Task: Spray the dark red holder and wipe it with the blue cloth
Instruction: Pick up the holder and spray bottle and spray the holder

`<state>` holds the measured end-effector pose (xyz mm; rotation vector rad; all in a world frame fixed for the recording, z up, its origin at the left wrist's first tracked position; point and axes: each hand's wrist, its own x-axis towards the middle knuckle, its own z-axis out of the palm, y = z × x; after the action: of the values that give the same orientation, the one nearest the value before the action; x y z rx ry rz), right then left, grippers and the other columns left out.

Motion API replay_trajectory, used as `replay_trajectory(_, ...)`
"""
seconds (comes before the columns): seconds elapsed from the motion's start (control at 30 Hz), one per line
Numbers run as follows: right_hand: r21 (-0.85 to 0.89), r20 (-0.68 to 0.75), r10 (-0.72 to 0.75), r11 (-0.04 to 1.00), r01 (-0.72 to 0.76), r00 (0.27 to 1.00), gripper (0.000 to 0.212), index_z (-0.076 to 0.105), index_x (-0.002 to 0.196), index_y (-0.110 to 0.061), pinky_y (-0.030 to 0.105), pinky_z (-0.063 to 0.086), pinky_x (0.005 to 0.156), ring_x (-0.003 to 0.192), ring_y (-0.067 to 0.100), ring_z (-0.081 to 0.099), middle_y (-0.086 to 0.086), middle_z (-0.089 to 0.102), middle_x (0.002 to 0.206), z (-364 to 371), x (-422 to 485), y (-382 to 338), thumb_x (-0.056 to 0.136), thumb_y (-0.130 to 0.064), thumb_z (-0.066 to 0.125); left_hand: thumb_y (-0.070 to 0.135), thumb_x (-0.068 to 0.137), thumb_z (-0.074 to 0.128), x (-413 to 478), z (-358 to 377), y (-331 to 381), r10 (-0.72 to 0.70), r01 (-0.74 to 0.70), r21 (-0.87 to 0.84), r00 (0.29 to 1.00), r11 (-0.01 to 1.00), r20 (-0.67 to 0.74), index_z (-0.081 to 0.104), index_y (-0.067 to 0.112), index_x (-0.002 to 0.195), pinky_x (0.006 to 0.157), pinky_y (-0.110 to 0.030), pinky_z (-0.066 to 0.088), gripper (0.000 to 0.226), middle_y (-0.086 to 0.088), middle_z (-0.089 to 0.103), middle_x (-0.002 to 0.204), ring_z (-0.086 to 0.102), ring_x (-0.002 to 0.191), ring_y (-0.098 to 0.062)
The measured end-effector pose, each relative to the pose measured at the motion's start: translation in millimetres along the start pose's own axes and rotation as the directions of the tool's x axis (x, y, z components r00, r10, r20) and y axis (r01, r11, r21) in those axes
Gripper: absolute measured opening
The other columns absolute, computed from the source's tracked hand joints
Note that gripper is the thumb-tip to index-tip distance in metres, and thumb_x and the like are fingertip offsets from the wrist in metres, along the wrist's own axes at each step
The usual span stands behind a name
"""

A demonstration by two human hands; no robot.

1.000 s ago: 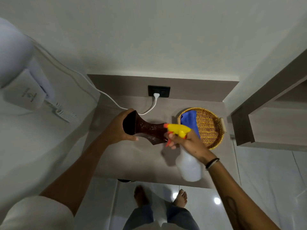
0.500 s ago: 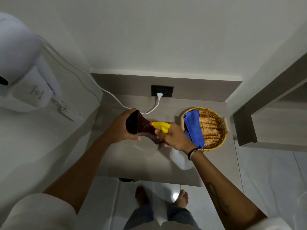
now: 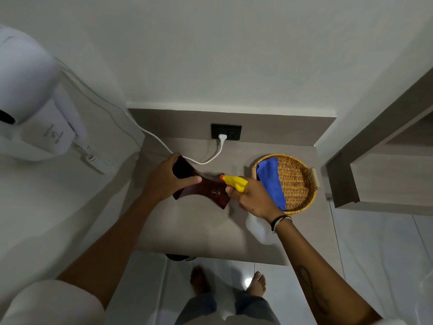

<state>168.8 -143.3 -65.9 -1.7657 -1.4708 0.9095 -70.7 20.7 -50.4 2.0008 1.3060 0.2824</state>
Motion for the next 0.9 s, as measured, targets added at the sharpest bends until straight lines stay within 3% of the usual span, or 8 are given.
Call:
replay_trajectory(0.07,0.03,-0.004,0.015,0.999,-0.015,1.0,0.042,0.061,0.149,-0.023,0.003,0.046,0.074,0.076,-0.02,0.057,-0.018,0.065,0.121,-3,-3,2,0.107,-0.029,0.063,0.087,0.058,0.076,2,-1,2,-0.132,0.132,-0.066,0.991,0.989,0.01,0.048,0.038,0.151,0.105,-0.045,0.053,0.108,0.005,0.063,0.137,0.061,0.126,-0.023)
replay_trajectory(0.17,0.05,-0.016,0.043,0.998,-0.042,0.999,0.042,0.061,0.148,-0.023,-0.002,0.044,0.072,0.073,-0.023,0.06,-0.032,0.061,0.104,-7,-6,5,0.107,-0.029,0.063,0.103,0.05,0.06,5,0,2,-0.226,0.233,-0.103,0.972,0.967,0.07,0.062,0.044,0.135,0.091,-0.033,0.049,0.103,0.01,0.067,0.124,0.064,0.113,-0.019)
replay_trajectory(0.27,0.04,-0.018,0.04,0.998,-0.04,0.999,0.042,0.061,0.148,-0.02,-0.006,0.044,0.066,0.072,-0.03,0.058,-0.039,0.054,0.096,-10,-10,9,0.107,-0.027,0.064,0.102,0.053,0.062,6,0,-4,-0.269,0.284,-0.109,0.954,0.953,0.134,0.056,0.04,0.146,0.098,-0.033,0.046,0.112,0.006,0.062,0.14,0.06,0.118,-0.017)
replay_trajectory(0.37,0.016,0.002,0.026,1.0,-0.026,1.0,0.041,0.063,0.146,-0.021,-0.002,0.043,0.068,0.072,-0.026,0.06,-0.031,0.064,0.102,-8,-12,5,0.106,-0.027,0.064,0.089,0.044,0.086,4,-4,-9,-0.199,0.204,0.006,0.948,0.979,0.25,0.036,0.047,0.157,0.112,-0.043,0.046,0.13,0.002,0.046,0.156,0.05,0.14,-0.024)
replay_trajectory(0.43,-0.031,0.033,-0.023,0.999,0.024,0.999,0.041,0.063,0.147,-0.023,0.003,0.046,0.079,0.085,-0.016,0.065,-0.014,0.074,0.12,-4,-10,0,0.106,-0.03,0.064,0.079,0.035,0.095,0,-7,-13,-0.134,0.12,0.067,0.948,0.991,0.289,0.026,0.052,0.157,0.117,-0.049,0.043,0.143,-0.003,0.035,0.165,0.041,0.148,-0.026)
replay_trajectory(0.57,-0.05,0.07,-0.089,0.994,0.092,0.994,0.04,0.063,0.146,-0.025,0.031,0.059,0.099,0.117,0.016,0.072,0.0,0.074,0.135,7,-4,-12,0.107,-0.032,0.063,0.055,0.038,0.101,-5,-9,-15,-0.03,-0.01,0.133,0.956,0.991,0.292,0.022,0.032,0.166,0.121,-0.052,0.037,0.153,-0.009,0.03,0.168,0.033,0.153,-0.029)
replay_trajectory(0.7,-0.028,0.075,-0.083,0.996,0.085,0.994,0.038,0.066,0.144,-0.024,0.024,0.054,0.093,0.098,0.003,0.065,0.001,0.077,0.13,17,6,-17,0.107,-0.029,0.063,0.02,0.05,0.106,-6,-9,-12,0.039,-0.064,0.11,0.977,0.992,0.21,0.039,0.011,0.161,0.121,-0.051,0.037,0.13,-0.014,0.046,0.161,0.043,0.147,-0.033)
replay_trajectory(0.9,-0.018,0.085,-0.048,0.999,0.049,0.995,0.038,0.066,0.143,-0.025,0.022,0.053,0.091,0.097,0.007,0.069,0.0,0.078,0.129,20,9,-17,0.106,-0.028,0.063,0.009,0.053,0.103,-10,-8,-11,0.137,-0.155,0.084,0.971,0.984,0.194,0.042,0.007,0.157,0.118,-0.038,0.035,0.12,-0.014,0.049,0.156,0.046,0.145,-0.033)
